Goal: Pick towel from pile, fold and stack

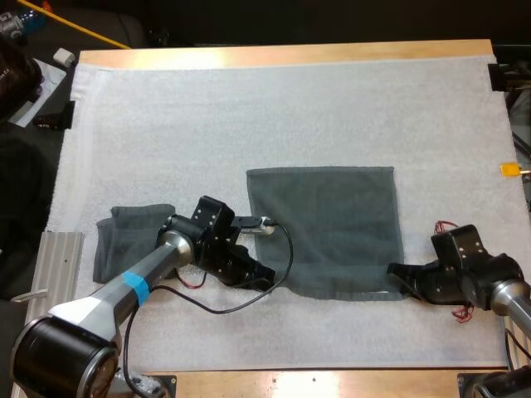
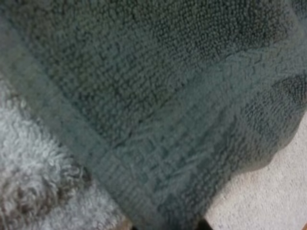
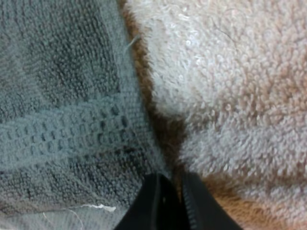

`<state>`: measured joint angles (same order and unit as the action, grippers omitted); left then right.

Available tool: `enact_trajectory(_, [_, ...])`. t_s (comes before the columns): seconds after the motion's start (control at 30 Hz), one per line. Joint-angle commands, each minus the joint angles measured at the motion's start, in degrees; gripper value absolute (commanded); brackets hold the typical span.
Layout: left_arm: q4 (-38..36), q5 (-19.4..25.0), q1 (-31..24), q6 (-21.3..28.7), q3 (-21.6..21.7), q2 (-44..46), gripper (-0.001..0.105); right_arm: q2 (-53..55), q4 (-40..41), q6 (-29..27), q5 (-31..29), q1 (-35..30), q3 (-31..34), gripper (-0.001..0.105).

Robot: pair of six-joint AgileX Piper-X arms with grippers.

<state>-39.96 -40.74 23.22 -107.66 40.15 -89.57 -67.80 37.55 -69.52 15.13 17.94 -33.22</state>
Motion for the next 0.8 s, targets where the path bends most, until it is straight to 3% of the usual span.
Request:
enact_trajectory(0.0, [-0.26, -0.10, -0.10, -0.25, 0.08, -0.01, 0.002, -0.05, 0.38, -0.50, 0.88, 0.07, -0.18, 0.001])
enact_trajectory(0.17, [-0.77, 0.35, 0.17, 0.81, 0.00, 0.54, 0.001, 0.10, 0.43, -1.07, 2.07, 0.01, -0.09, 0.000])
enact_trajectory(0.4, [-7.47, 2.73, 0.70, 5.00, -0.17, 9.16, 0.000, 6.24, 5.11, -1.75, 3.17, -0.10, -0.15, 0.000])
enact_trajectory(0.77, [-15.44, 5.31, 8.90, 5.39, -0.49, 21.52, 0.000, 22.37, 17.57, -0.29, 4.82, 0.05, -0.44, 0.000])
